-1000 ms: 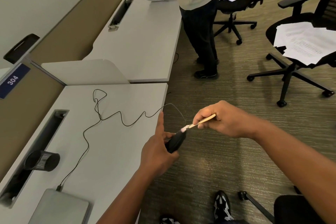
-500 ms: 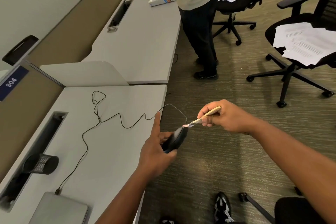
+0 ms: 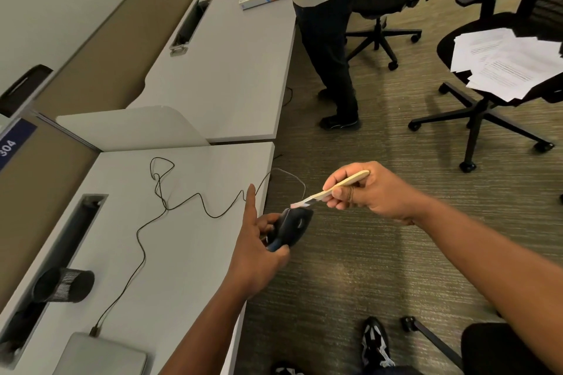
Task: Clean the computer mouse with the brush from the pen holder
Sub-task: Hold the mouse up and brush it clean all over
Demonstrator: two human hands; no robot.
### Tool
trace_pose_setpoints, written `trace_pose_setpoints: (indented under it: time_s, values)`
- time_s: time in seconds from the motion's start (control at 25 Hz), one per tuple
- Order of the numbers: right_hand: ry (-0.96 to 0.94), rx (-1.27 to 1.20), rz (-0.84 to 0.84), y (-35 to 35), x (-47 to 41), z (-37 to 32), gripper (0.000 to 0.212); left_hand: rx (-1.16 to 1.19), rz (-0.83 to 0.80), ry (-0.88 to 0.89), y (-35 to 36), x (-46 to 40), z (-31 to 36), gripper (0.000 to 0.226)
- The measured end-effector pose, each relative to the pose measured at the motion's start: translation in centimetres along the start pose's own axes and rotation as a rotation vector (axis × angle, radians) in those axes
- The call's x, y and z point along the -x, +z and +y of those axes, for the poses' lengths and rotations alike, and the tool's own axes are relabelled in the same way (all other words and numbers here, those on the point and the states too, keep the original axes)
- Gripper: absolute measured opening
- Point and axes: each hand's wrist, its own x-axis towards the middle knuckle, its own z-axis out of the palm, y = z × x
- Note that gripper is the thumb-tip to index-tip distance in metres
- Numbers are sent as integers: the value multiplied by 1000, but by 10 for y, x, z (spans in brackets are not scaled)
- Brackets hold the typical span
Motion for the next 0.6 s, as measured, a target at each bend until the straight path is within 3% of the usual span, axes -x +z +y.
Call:
trace_pose_setpoints:
  time_s: [0.2, 0.36, 0.6]
  values:
    - [49, 195, -17, -18, 3, -4, 10, 14, 0, -30, 1, 4, -1, 143]
    - [3, -30, 6, -7, 1, -9, 16, 35, 7, -39, 1, 3, -3, 142]
    - [34, 66, -55, 4, -5, -9, 13, 10, 26, 1, 5, 4, -1, 142]
